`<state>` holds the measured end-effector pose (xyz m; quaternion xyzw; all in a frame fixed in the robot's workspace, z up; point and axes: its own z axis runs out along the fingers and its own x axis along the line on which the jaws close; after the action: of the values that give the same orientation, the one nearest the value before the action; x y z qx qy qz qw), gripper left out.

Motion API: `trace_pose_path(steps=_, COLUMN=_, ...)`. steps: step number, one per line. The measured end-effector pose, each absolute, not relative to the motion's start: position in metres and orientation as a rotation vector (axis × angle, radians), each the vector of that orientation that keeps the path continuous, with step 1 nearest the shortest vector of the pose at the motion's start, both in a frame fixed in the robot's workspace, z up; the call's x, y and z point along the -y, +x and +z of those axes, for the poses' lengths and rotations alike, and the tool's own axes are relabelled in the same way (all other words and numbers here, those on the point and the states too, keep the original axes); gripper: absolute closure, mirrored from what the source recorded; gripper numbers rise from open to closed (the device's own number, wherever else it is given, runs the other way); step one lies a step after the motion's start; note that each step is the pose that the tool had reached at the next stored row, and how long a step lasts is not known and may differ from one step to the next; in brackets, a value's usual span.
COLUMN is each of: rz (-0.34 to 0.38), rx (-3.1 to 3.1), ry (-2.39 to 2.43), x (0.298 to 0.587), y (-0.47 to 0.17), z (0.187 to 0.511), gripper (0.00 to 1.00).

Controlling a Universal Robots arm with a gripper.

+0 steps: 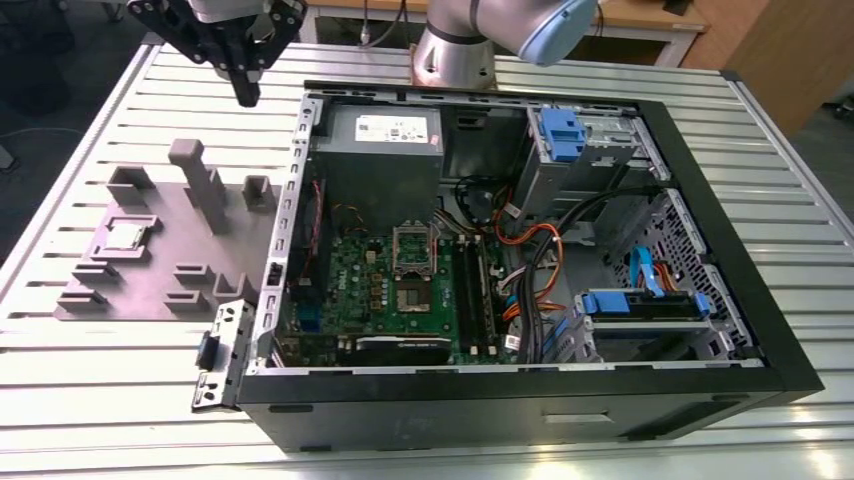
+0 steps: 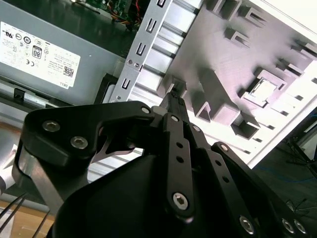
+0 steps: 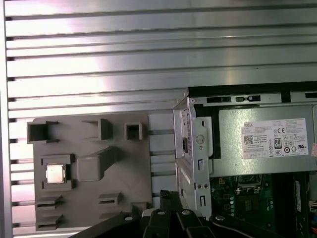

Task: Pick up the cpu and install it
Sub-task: 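Reach for the cpu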

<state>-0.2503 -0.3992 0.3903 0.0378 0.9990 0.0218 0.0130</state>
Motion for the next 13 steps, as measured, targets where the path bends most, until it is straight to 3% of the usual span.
trace_pose_path(steps=13, rz=0.068, rx=-3.112, ry=0.118, x=0.3992, y=-0.254, z=0.3902, gripper=0.89)
